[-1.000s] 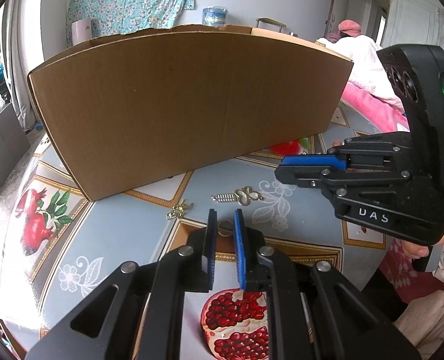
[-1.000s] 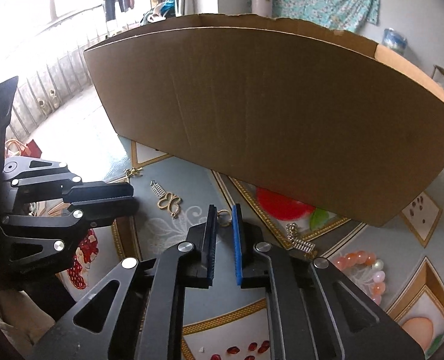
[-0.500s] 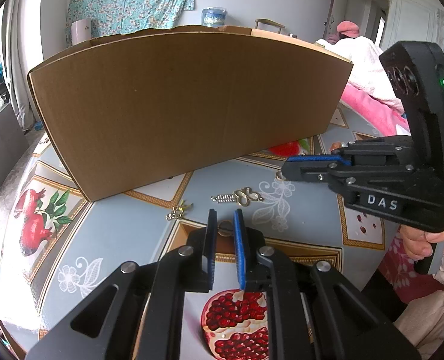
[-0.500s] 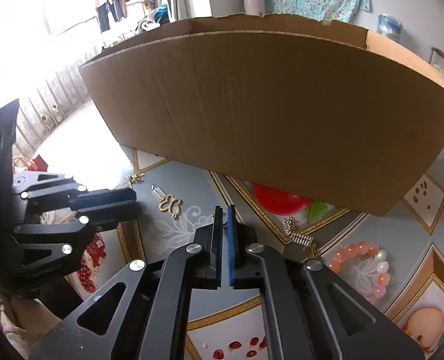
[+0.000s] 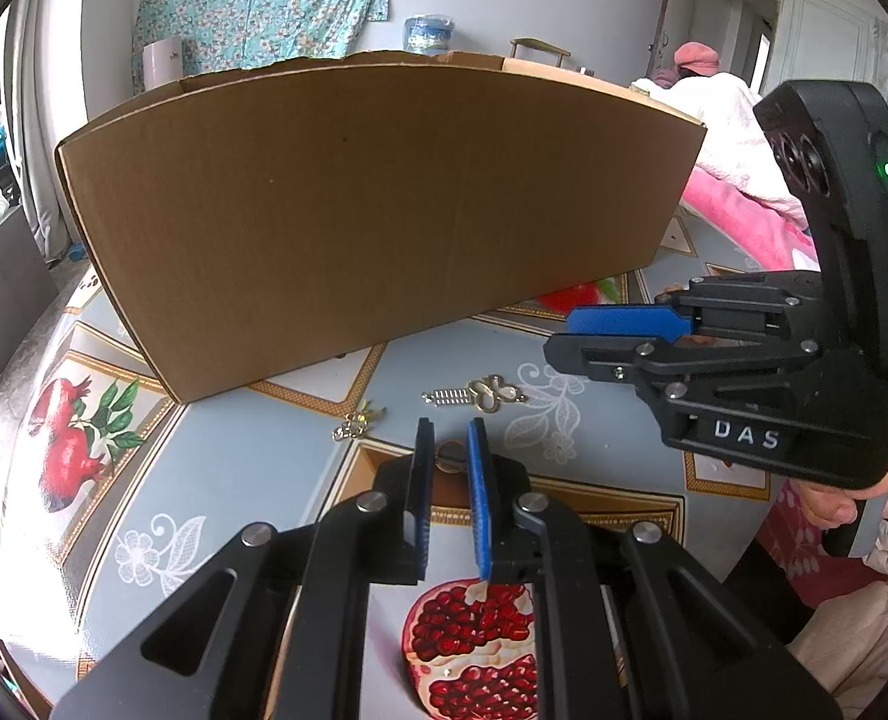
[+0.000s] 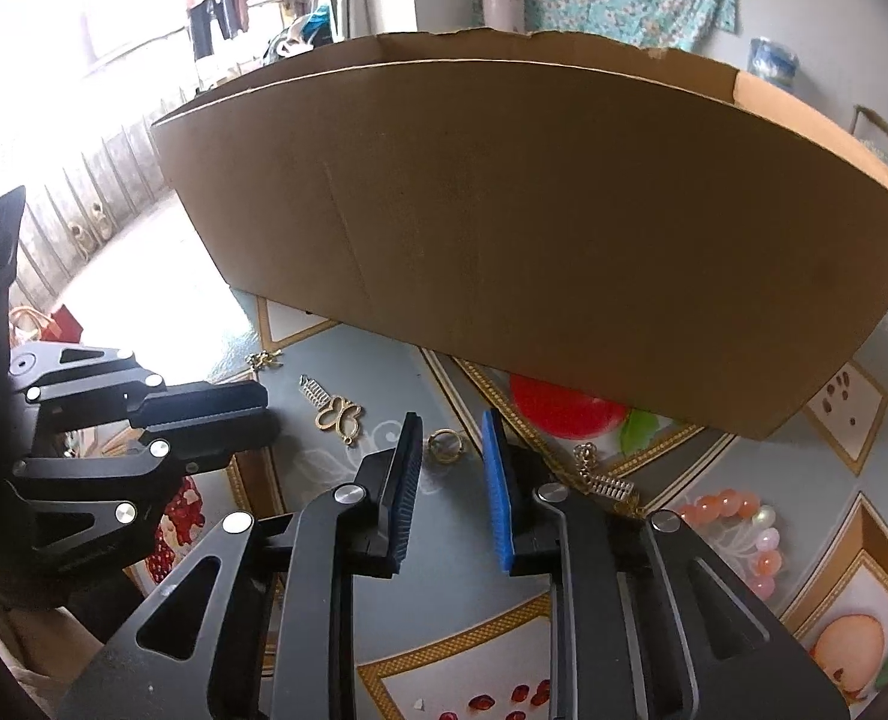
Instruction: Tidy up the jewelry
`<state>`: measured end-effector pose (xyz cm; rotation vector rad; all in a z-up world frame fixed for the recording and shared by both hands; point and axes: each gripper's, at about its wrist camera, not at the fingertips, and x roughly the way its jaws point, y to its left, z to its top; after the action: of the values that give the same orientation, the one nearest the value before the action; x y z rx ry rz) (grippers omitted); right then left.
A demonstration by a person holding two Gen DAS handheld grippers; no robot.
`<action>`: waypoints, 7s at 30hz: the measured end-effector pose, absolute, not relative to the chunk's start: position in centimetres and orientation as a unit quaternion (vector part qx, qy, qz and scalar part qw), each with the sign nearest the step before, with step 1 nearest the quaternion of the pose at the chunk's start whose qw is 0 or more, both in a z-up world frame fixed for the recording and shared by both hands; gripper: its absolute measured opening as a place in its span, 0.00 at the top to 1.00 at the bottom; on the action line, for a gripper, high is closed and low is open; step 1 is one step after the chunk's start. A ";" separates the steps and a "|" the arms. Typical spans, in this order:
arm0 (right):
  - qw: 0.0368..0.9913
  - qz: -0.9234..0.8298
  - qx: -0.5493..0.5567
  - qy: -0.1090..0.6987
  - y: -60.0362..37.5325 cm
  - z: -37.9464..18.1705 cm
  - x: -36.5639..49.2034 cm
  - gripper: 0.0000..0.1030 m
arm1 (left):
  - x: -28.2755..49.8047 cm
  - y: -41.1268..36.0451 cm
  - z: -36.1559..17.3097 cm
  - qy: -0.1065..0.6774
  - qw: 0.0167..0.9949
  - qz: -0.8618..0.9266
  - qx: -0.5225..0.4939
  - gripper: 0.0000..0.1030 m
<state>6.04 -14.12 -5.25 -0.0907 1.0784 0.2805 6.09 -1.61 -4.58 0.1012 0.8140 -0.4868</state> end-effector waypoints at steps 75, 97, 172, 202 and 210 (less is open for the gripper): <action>0.875 0.136 0.057 0.462 -21.5 2.3 19.3 0.77 | 23.0 -3.5 3.7 0.433 0.864 -0.235 -0.103 0.78; 0.900 0.163 0.124 0.384 -24.6 7.6 11.9 0.55 | 15.2 1.8 8.7 0.341 0.895 -0.262 -0.116 0.66; 0.838 0.100 -0.075 0.531 -16.9 -4.4 8.3 1.00 | 7.5 -0.9 -3.9 0.408 0.880 -0.244 -0.008 0.75; 0.818 0.147 0.193 0.521 -20.5 -4.1 7.6 1.00 | 7.6 -0.8 -3.5 0.401 0.881 -0.250 -0.004 0.75; 0.814 0.150 0.187 0.529 -20.1 -4.6 7.0 1.00 | 8.6 -1.8 -3.9 0.410 0.884 -0.223 0.025 0.75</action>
<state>7.03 -20.06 -4.61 0.3982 1.1289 0.3210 8.63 -1.75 -3.86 0.0517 0.8533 -0.4630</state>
